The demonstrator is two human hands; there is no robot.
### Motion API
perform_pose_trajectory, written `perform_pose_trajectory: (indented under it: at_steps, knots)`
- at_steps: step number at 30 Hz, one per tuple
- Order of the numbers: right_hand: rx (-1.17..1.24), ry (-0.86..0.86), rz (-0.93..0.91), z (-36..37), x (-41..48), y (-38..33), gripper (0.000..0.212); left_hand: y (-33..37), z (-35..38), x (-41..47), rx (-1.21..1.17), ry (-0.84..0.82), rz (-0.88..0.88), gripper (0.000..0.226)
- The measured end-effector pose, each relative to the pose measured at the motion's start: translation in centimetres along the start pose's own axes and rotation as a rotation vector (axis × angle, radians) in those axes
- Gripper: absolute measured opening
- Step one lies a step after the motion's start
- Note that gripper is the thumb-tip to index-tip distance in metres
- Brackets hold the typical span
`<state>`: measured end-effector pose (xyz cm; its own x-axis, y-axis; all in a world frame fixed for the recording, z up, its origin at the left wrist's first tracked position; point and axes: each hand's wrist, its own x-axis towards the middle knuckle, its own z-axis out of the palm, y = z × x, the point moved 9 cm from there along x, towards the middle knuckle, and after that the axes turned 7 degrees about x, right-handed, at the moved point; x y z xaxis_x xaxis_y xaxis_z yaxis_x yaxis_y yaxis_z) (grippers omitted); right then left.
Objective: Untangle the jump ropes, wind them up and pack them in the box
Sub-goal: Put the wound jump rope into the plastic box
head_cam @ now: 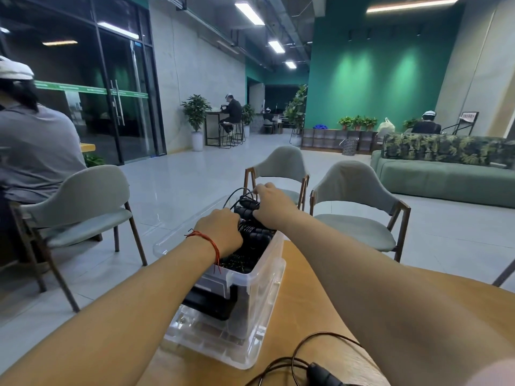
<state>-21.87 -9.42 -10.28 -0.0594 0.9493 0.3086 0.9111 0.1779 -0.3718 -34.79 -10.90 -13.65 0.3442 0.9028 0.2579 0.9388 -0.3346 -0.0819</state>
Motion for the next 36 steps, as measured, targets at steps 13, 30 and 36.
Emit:
perform_pose_trajectory:
  at_steps: [13,30,36]
  knots:
    - [-0.212,-0.328,-0.060,4.3,2.0,0.2,0.056,-2.7,-0.6,3.4,-0.329,0.179,-0.145,0.044]
    - [-0.152,-0.325,-0.119,5.5,4.3,3.5,0.049,-2.2,3.5,12.6,-0.436,-0.034,0.021,0.061]
    - [-0.087,-0.268,-0.129,5.4,4.4,3.3,0.046,-0.5,2.5,11.6,-0.050,0.034,0.113,0.034]
